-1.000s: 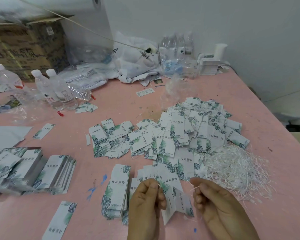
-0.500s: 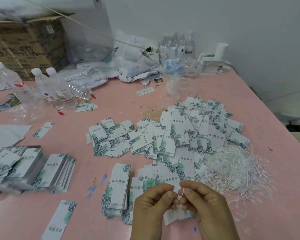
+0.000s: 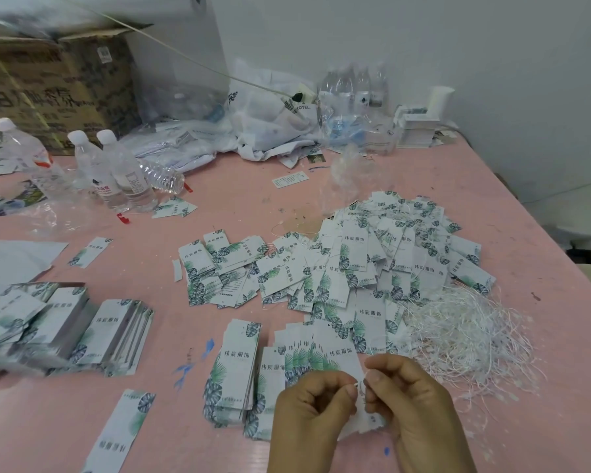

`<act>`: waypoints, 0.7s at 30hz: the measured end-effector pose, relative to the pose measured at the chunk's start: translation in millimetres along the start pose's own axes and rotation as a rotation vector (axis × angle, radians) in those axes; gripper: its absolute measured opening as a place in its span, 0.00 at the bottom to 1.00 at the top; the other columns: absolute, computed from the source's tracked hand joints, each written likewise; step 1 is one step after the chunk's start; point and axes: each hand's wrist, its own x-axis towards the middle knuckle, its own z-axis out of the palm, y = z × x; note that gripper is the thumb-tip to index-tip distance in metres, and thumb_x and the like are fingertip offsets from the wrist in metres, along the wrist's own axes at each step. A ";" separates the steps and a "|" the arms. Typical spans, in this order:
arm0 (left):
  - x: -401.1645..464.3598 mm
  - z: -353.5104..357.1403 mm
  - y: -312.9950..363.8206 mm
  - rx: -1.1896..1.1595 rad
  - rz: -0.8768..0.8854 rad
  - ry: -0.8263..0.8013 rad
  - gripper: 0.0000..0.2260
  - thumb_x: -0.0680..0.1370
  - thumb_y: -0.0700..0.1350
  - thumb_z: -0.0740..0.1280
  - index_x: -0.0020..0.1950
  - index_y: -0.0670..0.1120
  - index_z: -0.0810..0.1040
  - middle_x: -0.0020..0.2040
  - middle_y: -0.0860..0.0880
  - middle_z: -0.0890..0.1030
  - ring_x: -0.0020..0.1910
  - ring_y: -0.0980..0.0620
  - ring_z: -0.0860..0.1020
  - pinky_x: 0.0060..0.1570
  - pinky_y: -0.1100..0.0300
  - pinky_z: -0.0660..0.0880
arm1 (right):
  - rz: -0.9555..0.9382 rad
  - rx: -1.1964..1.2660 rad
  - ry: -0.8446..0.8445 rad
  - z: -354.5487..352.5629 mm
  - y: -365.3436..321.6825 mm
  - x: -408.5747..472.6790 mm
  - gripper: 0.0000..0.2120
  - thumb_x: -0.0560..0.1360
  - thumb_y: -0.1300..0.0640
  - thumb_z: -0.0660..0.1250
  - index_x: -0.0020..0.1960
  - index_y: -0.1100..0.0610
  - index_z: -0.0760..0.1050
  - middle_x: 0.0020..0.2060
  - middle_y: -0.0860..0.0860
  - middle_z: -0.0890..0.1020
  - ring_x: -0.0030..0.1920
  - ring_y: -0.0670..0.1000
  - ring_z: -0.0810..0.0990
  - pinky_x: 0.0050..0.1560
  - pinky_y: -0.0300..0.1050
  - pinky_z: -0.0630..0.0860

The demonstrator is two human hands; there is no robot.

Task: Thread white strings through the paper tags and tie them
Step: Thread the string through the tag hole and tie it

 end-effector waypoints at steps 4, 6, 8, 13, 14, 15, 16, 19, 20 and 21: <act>-0.8 1.7 -0.8 0.041 0.004 0.027 0.02 0.66 0.43 0.72 0.36 0.49 0.85 0.29 0.43 0.81 0.30 0.51 0.75 0.33 0.60 0.72 | -0.045 -0.079 0.018 2.8 0.0 -2.6 0.14 0.71 0.72 0.69 0.41 0.55 0.85 0.28 0.60 0.82 0.28 0.50 0.80 0.31 0.37 0.78; 0.0 2.1 -1.4 0.042 -0.008 0.043 0.03 0.66 0.44 0.72 0.35 0.50 0.85 0.29 0.44 0.80 0.30 0.50 0.73 0.34 0.58 0.70 | -0.057 -0.103 0.042 5.9 -1.9 -4.8 0.14 0.71 0.74 0.69 0.39 0.57 0.85 0.28 0.61 0.82 0.27 0.50 0.80 0.31 0.38 0.79; 1.0 2.0 -2.5 0.054 -0.010 0.053 0.03 0.65 0.44 0.71 0.35 0.51 0.85 0.28 0.43 0.80 0.30 0.49 0.73 0.34 0.58 0.70 | -0.071 -0.122 0.064 8.6 -3.9 -6.8 0.14 0.70 0.76 0.69 0.37 0.59 0.84 0.28 0.62 0.82 0.27 0.50 0.80 0.32 0.38 0.79; 0.4 3.2 -1.5 0.047 -0.009 0.051 0.04 0.63 0.48 0.72 0.35 0.51 0.85 0.28 0.43 0.80 0.29 0.49 0.73 0.34 0.58 0.70 | -0.095 -0.183 0.084 11.6 -8.0 -10.8 0.11 0.70 0.75 0.69 0.39 0.61 0.83 0.27 0.60 0.82 0.26 0.49 0.79 0.32 0.36 0.78; -0.1 3.4 -1.2 0.048 -0.008 0.052 0.05 0.63 0.50 0.72 0.35 0.52 0.85 0.28 0.43 0.80 0.29 0.49 0.73 0.33 0.58 0.70 | -0.098 -0.192 0.088 11.9 -8.1 -11.0 0.11 0.70 0.75 0.70 0.39 0.60 0.83 0.27 0.60 0.82 0.26 0.49 0.79 0.32 0.36 0.78; 0.0 3.6 -0.7 0.048 -0.008 0.052 0.05 0.62 0.50 0.72 0.35 0.52 0.85 0.28 0.44 0.80 0.29 0.49 0.73 0.33 0.58 0.70 | -0.102 -0.196 0.091 12.2 -7.9 -11.1 0.12 0.70 0.75 0.70 0.38 0.60 0.83 0.26 0.60 0.82 0.26 0.49 0.79 0.31 0.35 0.78; 0.1 3.7 0.0 0.049 -0.012 0.051 0.04 0.63 0.49 0.72 0.35 0.51 0.85 0.28 0.44 0.80 0.29 0.49 0.72 0.34 0.58 0.70 | -0.105 -0.199 0.094 12.5 -7.6 -10.9 0.12 0.70 0.75 0.70 0.38 0.59 0.83 0.26 0.60 0.81 0.26 0.49 0.79 0.31 0.35 0.77; 1.5 3.4 1.0 0.055 -0.024 0.051 0.03 0.65 0.45 0.71 0.35 0.51 0.85 0.28 0.43 0.80 0.29 0.50 0.73 0.34 0.59 0.70 | -0.116 -0.204 0.101 13.1 -6.6 -11.2 0.15 0.70 0.75 0.70 0.36 0.56 0.84 0.26 0.60 0.82 0.26 0.49 0.79 0.31 0.35 0.77; 1.6 3.5 1.3 0.055 -0.028 0.052 0.03 0.65 0.45 0.71 0.35 0.51 0.85 0.28 0.43 0.80 0.29 0.50 0.73 0.33 0.59 0.71 | -0.118 -0.202 0.105 13.0 -6.2 -11.3 0.15 0.70 0.75 0.70 0.36 0.56 0.84 0.27 0.60 0.82 0.26 0.49 0.80 0.32 0.35 0.78; 1.5 3.7 1.7 0.054 -0.031 0.052 0.03 0.65 0.45 0.71 0.35 0.51 0.85 0.28 0.43 0.80 0.29 0.50 0.73 0.33 0.59 0.71 | -0.120 -0.200 0.108 12.9 -5.8 -11.4 0.15 0.70 0.74 0.71 0.36 0.55 0.84 0.27 0.60 0.82 0.26 0.49 0.80 0.32 0.35 0.78</act>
